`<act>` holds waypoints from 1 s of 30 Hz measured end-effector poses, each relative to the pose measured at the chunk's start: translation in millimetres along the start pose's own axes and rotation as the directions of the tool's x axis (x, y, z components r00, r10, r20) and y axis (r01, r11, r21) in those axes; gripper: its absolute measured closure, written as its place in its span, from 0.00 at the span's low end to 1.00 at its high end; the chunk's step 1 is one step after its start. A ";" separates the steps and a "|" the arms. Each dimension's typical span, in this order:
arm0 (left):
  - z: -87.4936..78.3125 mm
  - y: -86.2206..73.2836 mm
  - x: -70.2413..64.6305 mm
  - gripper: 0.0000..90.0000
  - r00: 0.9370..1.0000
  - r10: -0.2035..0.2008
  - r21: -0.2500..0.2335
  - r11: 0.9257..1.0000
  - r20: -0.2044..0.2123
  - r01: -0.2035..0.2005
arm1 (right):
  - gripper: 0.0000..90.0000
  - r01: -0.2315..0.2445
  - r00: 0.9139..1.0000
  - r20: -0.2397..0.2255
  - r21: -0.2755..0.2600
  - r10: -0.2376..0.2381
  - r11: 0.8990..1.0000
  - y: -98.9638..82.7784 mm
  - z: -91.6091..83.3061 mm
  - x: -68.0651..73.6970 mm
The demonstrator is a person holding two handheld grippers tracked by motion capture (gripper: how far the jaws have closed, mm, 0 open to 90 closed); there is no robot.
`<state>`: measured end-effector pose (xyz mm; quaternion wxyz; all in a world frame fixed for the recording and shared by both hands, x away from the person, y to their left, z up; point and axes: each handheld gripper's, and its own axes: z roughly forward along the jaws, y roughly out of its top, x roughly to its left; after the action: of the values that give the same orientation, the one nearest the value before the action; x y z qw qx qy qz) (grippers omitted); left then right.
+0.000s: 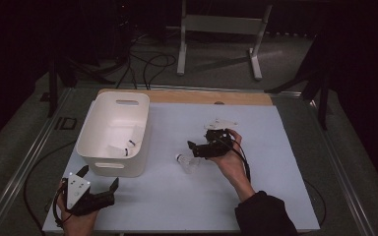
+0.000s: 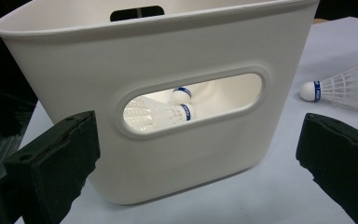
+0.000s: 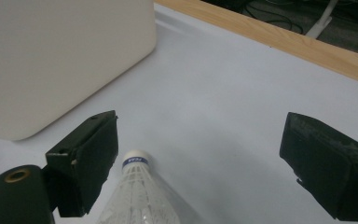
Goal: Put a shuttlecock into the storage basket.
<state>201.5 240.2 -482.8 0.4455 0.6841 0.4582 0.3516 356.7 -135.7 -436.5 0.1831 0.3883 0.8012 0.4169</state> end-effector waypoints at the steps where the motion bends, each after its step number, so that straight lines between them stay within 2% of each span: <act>1: 0.0 0.0 0.1 0.00 1.000 0.000 0.000 1.000 0.000 0.000 | 0.13 0.001 1.000 0.002 0.006 -0.001 1.000 -0.3 -0.1 0.1; 10: -0.1 0.1 -0.1 0.00 1.000 -0.001 0.000 1.000 0.001 0.001 | 0.13 0.006 1.000 0.005 0.034 -0.006 0.999 -4.2 1.6 -1.3; 13: 0.2 0.0 -0.4 0.00 1.000 0.002 0.000 1.000 0.001 -0.002 | 0.13 0.015 1.000 0.010 0.064 -0.016 0.998 -10.2 4.1 -2.7; 20: 0.2 0.0 -0.3 0.00 1.000 0.002 0.000 1.000 0.002 -0.002 | 0.13 0.039 0.999 0.018 0.094 -0.041 0.995 -14.2 3.5 -2.3; 30: 0.2 0.0 -0.4 0.00 1.000 0.003 0.001 1.000 0.002 -0.003 | 0.13 0.043 0.999 0.016 0.118 -0.045 0.992 -21.0 3.0 -5.0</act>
<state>201.5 239.8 -482.8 0.4450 0.6853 0.4571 0.3512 351.9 -145.3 -455.4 0.1767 0.3845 0.8310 0.3610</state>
